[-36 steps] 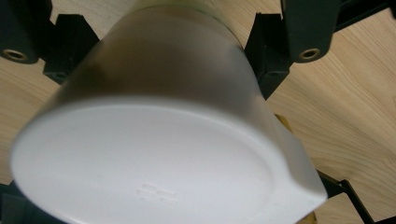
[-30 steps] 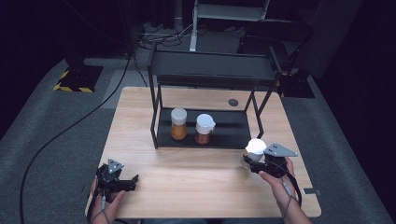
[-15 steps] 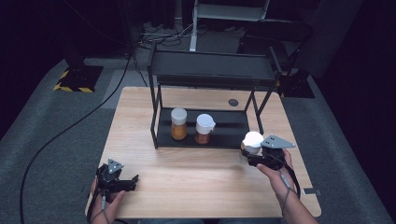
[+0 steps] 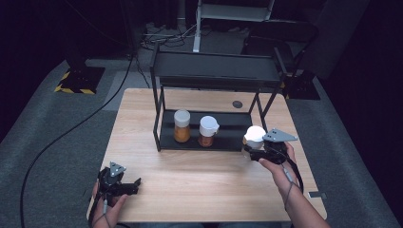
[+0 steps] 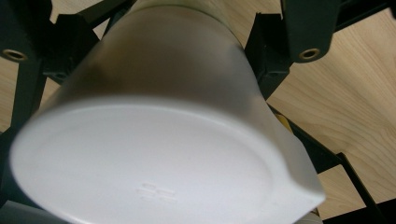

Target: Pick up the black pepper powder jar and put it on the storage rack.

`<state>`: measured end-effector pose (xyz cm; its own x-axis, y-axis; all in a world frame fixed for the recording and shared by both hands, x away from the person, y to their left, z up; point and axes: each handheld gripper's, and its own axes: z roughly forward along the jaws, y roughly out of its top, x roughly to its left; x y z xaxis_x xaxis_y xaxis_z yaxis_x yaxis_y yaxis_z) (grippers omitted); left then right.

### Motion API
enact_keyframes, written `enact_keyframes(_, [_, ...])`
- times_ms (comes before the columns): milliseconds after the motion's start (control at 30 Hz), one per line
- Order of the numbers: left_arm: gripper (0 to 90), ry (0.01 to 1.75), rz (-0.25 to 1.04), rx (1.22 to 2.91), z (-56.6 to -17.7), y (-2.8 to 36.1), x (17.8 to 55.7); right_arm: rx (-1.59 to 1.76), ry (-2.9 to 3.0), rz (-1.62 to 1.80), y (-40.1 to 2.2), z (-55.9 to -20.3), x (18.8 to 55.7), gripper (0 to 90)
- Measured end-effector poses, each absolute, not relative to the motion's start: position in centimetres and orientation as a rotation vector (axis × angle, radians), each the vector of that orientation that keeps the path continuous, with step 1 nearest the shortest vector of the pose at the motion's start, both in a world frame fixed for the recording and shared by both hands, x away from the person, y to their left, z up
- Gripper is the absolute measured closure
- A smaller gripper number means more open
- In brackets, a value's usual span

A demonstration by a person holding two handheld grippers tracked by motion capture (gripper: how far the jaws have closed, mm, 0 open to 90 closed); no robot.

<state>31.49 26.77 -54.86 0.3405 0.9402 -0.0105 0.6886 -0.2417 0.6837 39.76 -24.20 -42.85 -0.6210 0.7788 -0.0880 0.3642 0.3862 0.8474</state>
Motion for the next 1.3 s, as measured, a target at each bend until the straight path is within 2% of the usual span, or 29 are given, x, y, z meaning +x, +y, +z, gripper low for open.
enact_keyframes(700, [0.3,1.410,0.549,2.018,-54.9,26.8,31.3,0.973,2.169,1.155,-22.6,-42.5,42.8,30.5])
enact_keyframes(1300, [0.3,1.410,0.549,2.018,-54.9,26.8,31.3,0.987,2.170,1.144,-20.9,-43.9,45.5,30.5])
